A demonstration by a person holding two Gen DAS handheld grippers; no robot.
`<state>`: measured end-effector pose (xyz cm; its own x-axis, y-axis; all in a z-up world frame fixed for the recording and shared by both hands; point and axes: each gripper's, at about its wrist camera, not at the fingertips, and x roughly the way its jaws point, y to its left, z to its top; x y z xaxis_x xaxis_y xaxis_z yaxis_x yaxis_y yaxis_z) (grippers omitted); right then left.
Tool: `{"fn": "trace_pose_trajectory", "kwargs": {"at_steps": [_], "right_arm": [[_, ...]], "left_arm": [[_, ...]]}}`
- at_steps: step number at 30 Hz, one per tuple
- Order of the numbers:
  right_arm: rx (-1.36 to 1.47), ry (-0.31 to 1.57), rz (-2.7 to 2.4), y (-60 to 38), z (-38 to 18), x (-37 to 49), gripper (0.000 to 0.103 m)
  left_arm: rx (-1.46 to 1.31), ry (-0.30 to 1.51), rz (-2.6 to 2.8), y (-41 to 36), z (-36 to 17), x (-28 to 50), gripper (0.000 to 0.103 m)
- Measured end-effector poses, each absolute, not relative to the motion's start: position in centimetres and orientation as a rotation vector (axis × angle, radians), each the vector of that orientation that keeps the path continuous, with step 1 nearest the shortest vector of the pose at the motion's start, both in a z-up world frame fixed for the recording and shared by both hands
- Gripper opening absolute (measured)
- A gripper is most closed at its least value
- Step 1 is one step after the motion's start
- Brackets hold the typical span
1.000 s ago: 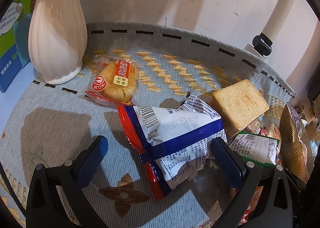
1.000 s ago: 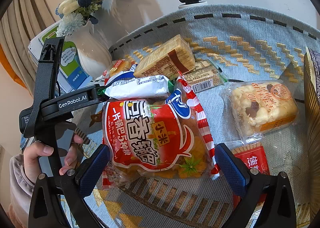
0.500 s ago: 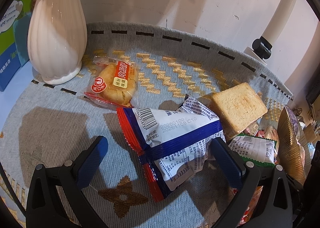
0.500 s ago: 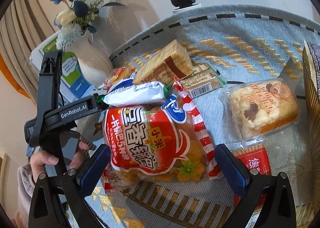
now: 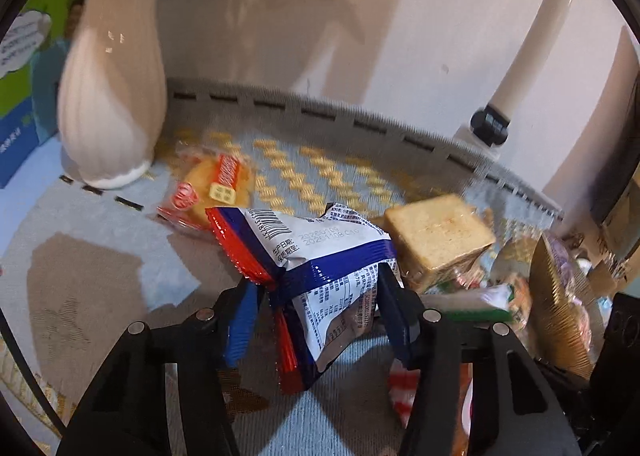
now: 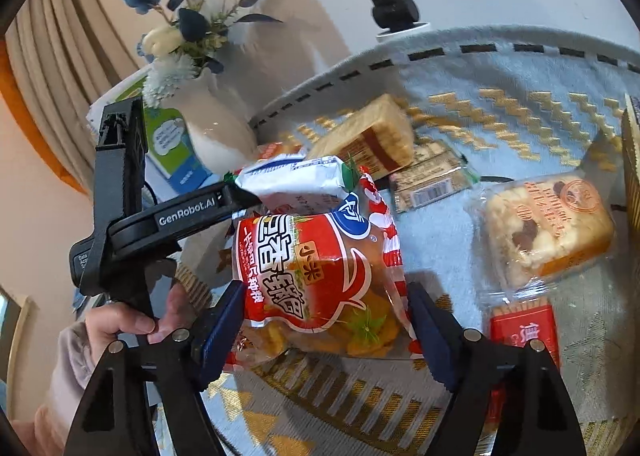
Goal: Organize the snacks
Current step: 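Grasp the blue-white biscuit bag with the left tool while the right tool grasps the red peanut bag, then carry both bags over the amber bowl and release them with both tools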
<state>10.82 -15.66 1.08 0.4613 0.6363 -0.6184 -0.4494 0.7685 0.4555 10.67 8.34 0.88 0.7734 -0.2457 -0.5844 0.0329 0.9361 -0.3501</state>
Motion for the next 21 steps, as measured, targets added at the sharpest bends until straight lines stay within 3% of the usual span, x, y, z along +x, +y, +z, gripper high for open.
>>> {"fn": "trace_pose_trajectory", "kwargs": {"at_steps": [21], "right_arm": [[0.399,0.734,0.65,-22.0,5.5,8.1,0.077]], "left_arm": [[-0.347,0.471,-0.086,10.6,4.1,6.7,0.051]]}}
